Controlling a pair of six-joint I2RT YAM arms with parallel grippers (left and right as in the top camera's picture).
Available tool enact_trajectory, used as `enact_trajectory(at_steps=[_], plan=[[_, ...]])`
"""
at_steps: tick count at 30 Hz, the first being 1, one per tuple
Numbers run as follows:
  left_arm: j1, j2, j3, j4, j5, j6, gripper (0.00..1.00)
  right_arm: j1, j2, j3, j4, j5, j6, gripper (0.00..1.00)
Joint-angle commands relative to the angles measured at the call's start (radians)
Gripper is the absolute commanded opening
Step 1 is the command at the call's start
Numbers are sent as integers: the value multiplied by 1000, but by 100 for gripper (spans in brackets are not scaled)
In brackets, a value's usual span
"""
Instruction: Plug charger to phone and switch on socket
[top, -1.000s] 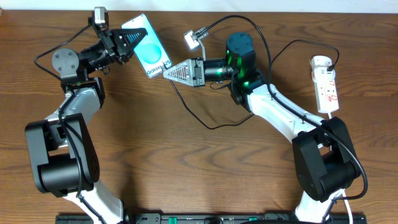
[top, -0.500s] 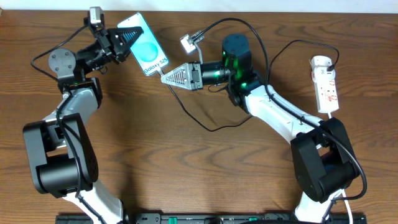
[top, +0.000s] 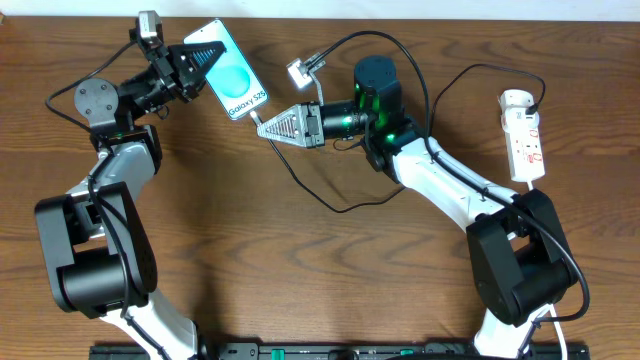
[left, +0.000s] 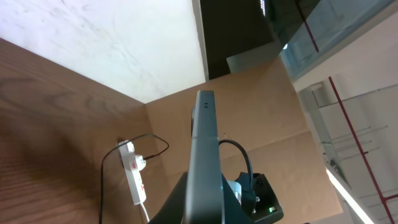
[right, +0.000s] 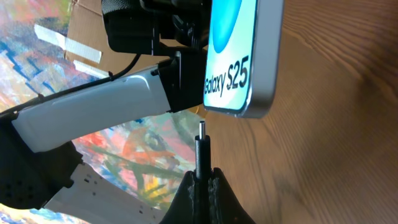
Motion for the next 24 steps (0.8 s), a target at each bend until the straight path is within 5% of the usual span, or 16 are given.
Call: enact_trajectory(at_steps=[1, 24], plan=[[3, -2, 13, 8, -23, -5, 7, 4, -3, 13, -13, -6, -15, 1], [3, -2, 13, 8, -25, -5, 7, 4, -3, 13, -18, 21, 71, 1]])
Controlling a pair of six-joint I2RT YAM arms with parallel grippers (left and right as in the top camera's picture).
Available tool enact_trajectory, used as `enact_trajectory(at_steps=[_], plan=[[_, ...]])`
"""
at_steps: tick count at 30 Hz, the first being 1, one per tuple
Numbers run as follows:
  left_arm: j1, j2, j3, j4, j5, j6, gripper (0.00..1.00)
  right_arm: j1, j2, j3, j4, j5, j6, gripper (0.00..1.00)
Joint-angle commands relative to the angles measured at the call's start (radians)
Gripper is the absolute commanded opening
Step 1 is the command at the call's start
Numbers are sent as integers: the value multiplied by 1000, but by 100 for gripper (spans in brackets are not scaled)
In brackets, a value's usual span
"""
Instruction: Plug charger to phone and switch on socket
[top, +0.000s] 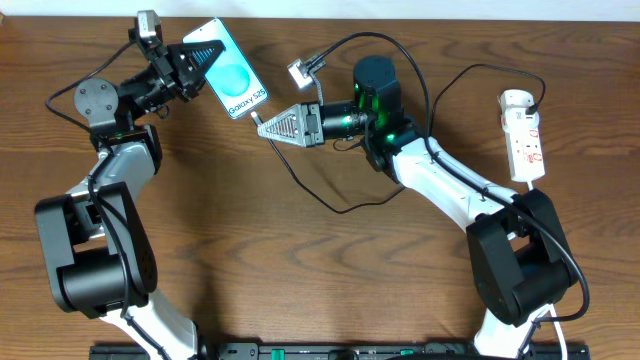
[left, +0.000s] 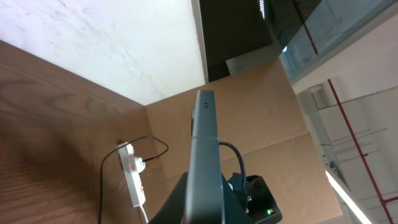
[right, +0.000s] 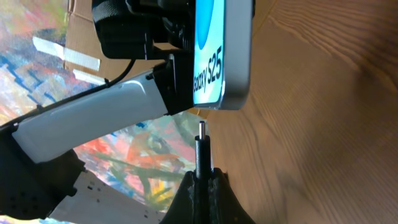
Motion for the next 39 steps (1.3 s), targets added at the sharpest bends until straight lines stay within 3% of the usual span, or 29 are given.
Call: enact_trajectory(at_steps=[1, 39], plan=[[3, -2, 13, 8, -16, -2, 7, 4, -3, 13, 0, 7, 26, 1], [-1, -2, 13, 9, 0, -6, 7, 4, -3, 13, 3, 38, 52, 1]])
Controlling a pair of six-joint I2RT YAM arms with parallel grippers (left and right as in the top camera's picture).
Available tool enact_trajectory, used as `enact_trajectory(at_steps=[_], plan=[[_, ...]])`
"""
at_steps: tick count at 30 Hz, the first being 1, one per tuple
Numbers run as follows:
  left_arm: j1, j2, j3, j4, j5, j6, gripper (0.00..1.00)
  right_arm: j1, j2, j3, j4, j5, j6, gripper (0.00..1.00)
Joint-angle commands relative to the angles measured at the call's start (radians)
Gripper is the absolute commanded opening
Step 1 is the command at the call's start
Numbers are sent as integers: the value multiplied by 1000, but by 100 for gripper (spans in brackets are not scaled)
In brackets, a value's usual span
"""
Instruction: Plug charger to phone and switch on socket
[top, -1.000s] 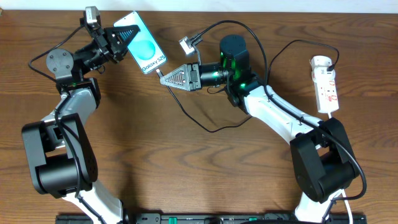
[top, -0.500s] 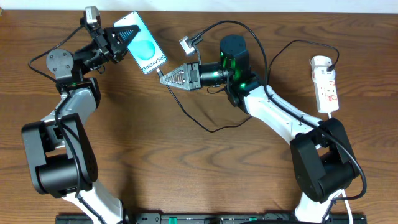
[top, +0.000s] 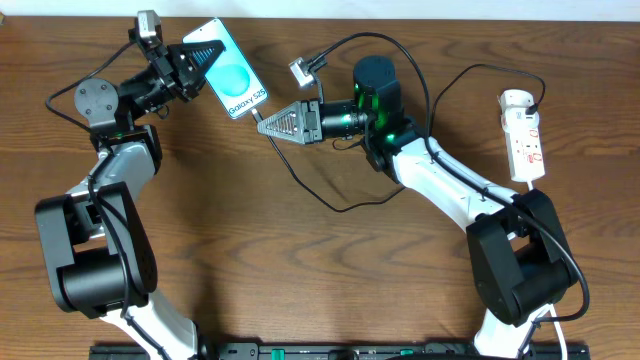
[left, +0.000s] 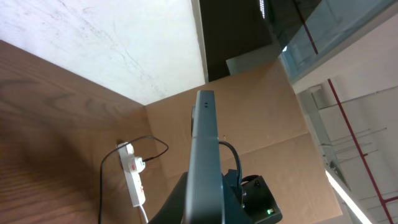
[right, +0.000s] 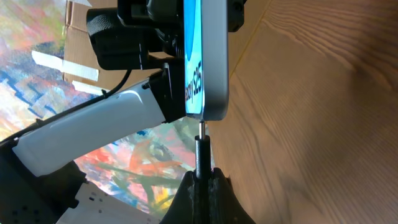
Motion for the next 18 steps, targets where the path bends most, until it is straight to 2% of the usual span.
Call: enact_trajectory(at_steps=[1, 18], plan=[[0, -2, 13, 9, -2, -6, 7, 4, -3, 13, 3, 9, 16, 1], [-22, -2, 13, 9, -3, -5, 7, 4, -3, 13, 3, 16, 18, 1]])
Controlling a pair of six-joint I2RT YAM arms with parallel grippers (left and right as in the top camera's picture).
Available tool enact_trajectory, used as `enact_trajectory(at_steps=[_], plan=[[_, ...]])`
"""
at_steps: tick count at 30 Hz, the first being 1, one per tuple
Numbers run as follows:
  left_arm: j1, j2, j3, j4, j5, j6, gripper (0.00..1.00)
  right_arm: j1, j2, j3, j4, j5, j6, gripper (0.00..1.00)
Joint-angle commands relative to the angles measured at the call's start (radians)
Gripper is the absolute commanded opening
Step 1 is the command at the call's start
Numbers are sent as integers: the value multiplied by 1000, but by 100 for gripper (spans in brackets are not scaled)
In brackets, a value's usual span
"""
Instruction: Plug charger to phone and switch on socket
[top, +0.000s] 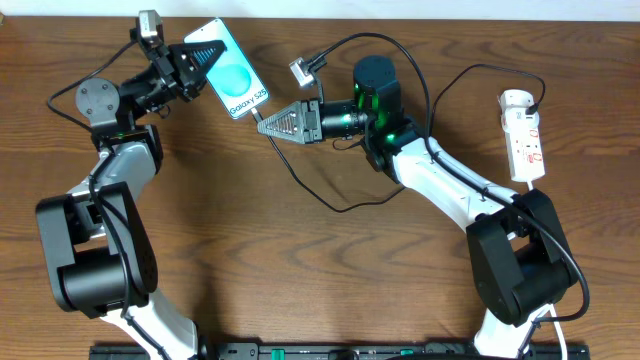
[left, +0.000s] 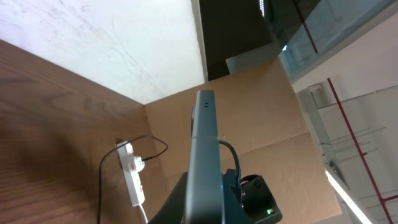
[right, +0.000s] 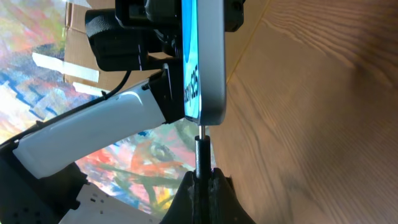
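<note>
My left gripper (top: 195, 62) is shut on the far end of a phone (top: 232, 83) with a blue screen, held above the table at the back left. In the left wrist view the phone (left: 205, 155) stands edge-on between the fingers. My right gripper (top: 262, 125) is shut on the black charger plug (right: 202, 155). The plug's metal tip touches the phone's bottom edge (right: 208, 118); how deep it sits is not visible. The white socket strip (top: 523, 135) lies at the far right, its cable running back to the plug.
A black charger cable (top: 330, 195) loops across the middle of the wooden table (top: 300, 280). A small white adapter (top: 298, 72) lies behind my right gripper. The socket strip (left: 132, 180) also shows in the left wrist view.
The plug tip has closed the last small gap to the phone's bottom edge and now touches it. Both arms otherwise sit nearly where they were.
At first the plug tip was well below the phone's lower edge, with the screen facing the right wrist camera. Then the phone appeared more edge-on and the gap was smaller. Later the tip was just under the edge, and now it meets it.
</note>
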Motion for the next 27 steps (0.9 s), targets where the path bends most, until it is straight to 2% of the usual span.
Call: enact_trajectory(at_steps=[1, 27], plan=[[-14, -2, 13, 9, -2, -5, 7, 4, -3, 13, 3, 14, 6, 1], [-13, -2, 13, 8, 4, 13, 7, -8, -3, 13, 7, 10, 2, 1]])
